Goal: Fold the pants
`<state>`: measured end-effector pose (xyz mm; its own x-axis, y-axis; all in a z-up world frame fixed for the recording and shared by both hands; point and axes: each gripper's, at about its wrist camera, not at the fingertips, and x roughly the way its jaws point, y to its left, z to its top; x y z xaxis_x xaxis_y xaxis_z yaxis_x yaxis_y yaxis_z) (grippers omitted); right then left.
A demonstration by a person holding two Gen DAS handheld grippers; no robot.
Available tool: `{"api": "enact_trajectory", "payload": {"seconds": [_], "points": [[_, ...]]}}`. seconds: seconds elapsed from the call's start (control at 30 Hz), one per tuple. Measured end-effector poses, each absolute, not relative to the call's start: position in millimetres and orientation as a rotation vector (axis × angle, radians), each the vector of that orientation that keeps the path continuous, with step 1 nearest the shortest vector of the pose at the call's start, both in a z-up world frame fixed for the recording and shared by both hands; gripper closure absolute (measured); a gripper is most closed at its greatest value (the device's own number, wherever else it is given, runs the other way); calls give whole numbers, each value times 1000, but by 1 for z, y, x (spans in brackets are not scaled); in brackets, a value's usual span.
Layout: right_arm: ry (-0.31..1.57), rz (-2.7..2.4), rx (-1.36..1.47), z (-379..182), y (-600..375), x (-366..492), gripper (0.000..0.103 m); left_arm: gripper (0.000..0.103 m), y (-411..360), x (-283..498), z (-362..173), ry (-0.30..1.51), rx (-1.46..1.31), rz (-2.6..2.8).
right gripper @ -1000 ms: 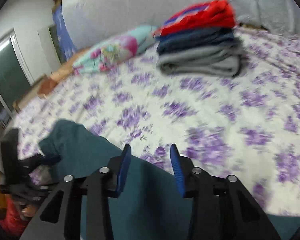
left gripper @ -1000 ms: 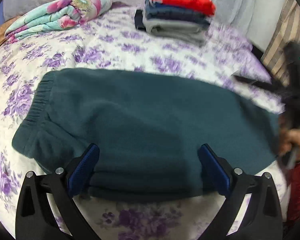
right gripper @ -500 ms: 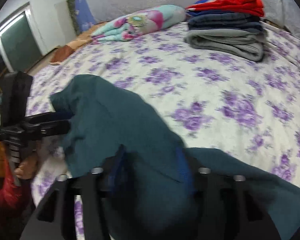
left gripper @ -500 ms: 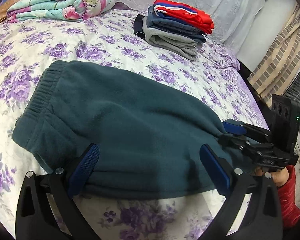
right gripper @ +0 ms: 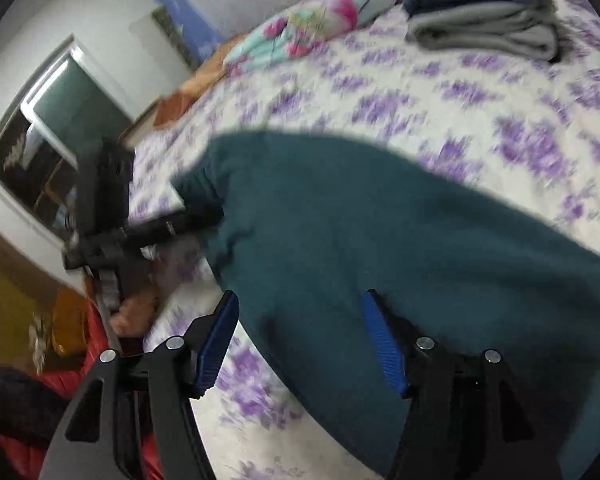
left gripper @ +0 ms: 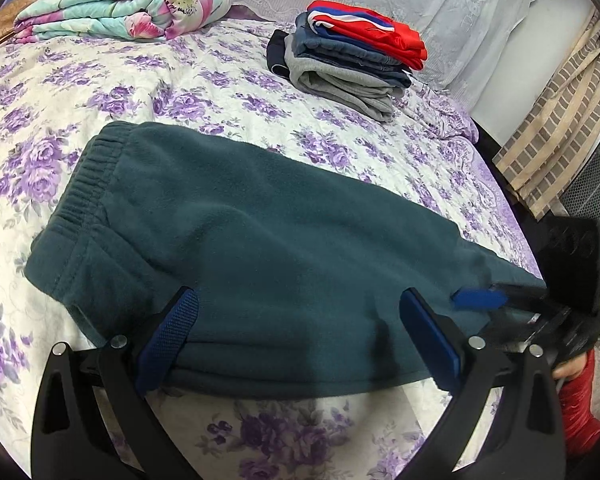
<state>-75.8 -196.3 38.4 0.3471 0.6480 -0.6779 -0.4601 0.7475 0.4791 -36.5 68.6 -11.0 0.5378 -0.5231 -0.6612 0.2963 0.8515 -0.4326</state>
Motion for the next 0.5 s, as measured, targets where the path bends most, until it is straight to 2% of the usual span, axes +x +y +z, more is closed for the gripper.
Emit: {"api": "enact_trajectory", "payload": {"seconds": [0.1, 0.23, 0.27, 0.3, 0.33, 0.43, 0.5], "points": [[860, 640, 225, 68, -208, -52, 38, 5, 69, -36, -11, 876, -284, -495], [950, 533, 279, 45, -221, 1, 38, 5, 70, -37, -11, 876, -292, -499], [984, 534, 288, 35, -223, 6, 43, 5, 70, -36, -11, 876, -294, -501], [1006, 541, 292, 27, -221, 6, 50, 5, 71, -36, -11, 876, -296, -502], [1019, 583, 284, 21, -214, -3, 52, 5, 72, -36, -11, 875, -300, -505], [972, 627, 138, 21, -191, -42, 51, 5, 73, -36, -11, 875, -308, -511], [949, 641, 56, 20, -181, -69, 47, 5, 73, -36, -11, 874, -312, -512]]}}
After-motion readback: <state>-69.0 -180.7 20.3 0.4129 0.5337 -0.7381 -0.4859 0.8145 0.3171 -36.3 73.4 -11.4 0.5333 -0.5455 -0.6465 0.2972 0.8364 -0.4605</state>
